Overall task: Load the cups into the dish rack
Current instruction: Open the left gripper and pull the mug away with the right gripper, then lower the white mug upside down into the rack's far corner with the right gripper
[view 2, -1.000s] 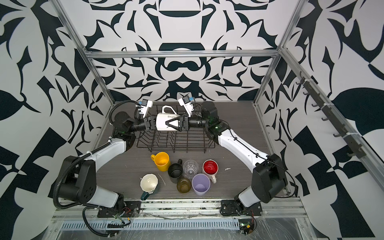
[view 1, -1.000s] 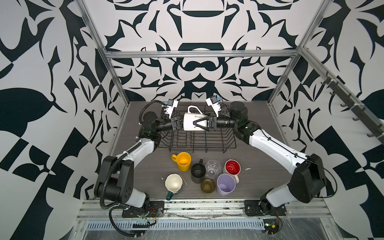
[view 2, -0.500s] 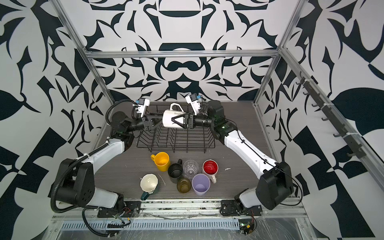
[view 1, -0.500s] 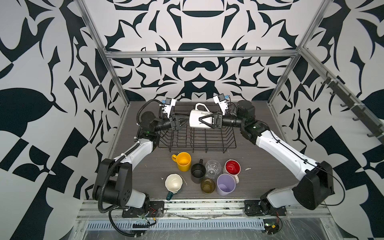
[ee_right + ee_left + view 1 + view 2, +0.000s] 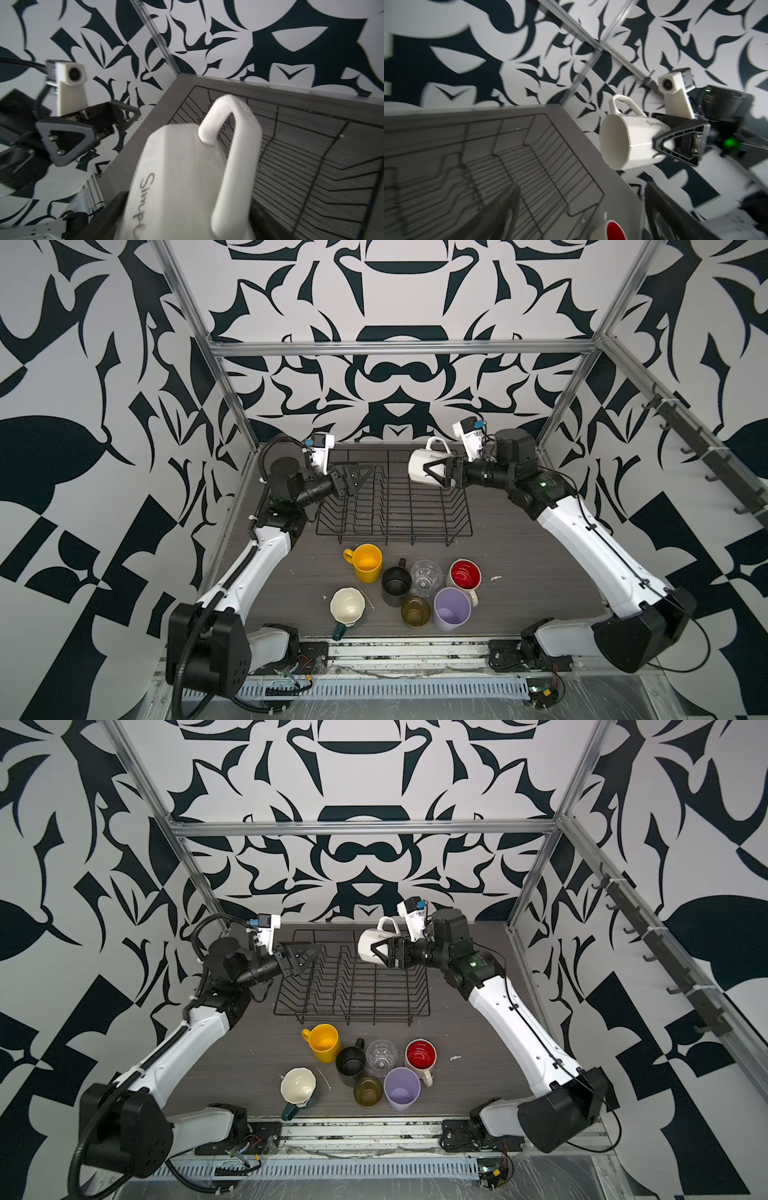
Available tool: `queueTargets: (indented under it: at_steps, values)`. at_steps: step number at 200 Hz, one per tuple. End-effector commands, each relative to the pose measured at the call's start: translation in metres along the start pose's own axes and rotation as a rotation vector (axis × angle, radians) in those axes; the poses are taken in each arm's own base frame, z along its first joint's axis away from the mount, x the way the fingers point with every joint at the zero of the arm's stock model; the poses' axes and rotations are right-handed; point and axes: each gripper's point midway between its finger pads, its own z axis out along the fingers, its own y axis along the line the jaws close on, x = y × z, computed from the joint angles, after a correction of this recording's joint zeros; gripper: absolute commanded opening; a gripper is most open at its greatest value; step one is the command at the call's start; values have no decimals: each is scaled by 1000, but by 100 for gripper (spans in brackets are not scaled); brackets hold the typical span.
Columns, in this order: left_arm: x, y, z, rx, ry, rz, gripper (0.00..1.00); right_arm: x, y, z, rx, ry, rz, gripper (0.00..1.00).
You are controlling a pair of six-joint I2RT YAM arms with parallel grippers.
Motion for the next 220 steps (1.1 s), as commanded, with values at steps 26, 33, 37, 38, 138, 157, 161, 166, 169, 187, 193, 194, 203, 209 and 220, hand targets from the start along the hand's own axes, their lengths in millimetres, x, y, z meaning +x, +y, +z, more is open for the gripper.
queueTargets:
  at_steps: [26, 33, 37, 38, 138, 157, 161, 166, 169, 187, 193, 194, 203, 209, 220]
  values:
    - [-13, 47, -41, -403, -65, 70, 99, -19, -38, 5, 232, 26, -108, 0]
    - [-14, 48, -47, -427, -84, 75, 99, -17, -45, 8, 256, 46, -113, 0]
    - [-16, 48, -50, -438, -96, 79, 99, -17, -47, 10, 267, 54, -118, 0]
    - [-16, 48, -51, -440, -99, 81, 99, -16, -49, 11, 271, 59, -118, 0]
    - [-51, 50, -112, -780, -86, 314, 100, 11, -115, 49, 499, 293, -140, 0]
    - [-52, 52, -115, -805, -86, 343, 99, 14, -125, 57, 526, 329, -150, 0]
    - [-51, 53, -116, -807, -88, 344, 99, 15, -128, 58, 533, 337, -153, 0]
    - [-49, 54, -116, -806, -91, 345, 99, 15, -130, 60, 539, 345, -157, 0]
    - [-47, 55, -116, -805, -93, 346, 99, 16, -132, 62, 544, 351, -159, 0]
    - [-40, 56, -118, -801, -104, 346, 100, 20, -141, 71, 563, 383, -161, 0]
    - [-39, 55, -120, -801, -101, 348, 100, 22, -145, 75, 569, 396, -163, 0]
    - [-39, 55, -120, -800, -102, 349, 99, 22, -145, 75, 569, 397, -164, 0]
    - [-39, 53, -123, -803, -105, 361, 99, 25, -150, 80, 579, 412, -169, 0]
    - [-40, 51, -126, -808, -115, 368, 99, 26, -154, 83, 584, 422, -172, 0]
    - [-42, 48, -130, -814, -137, 378, 99, 27, -159, 90, 591, 436, -176, 0]
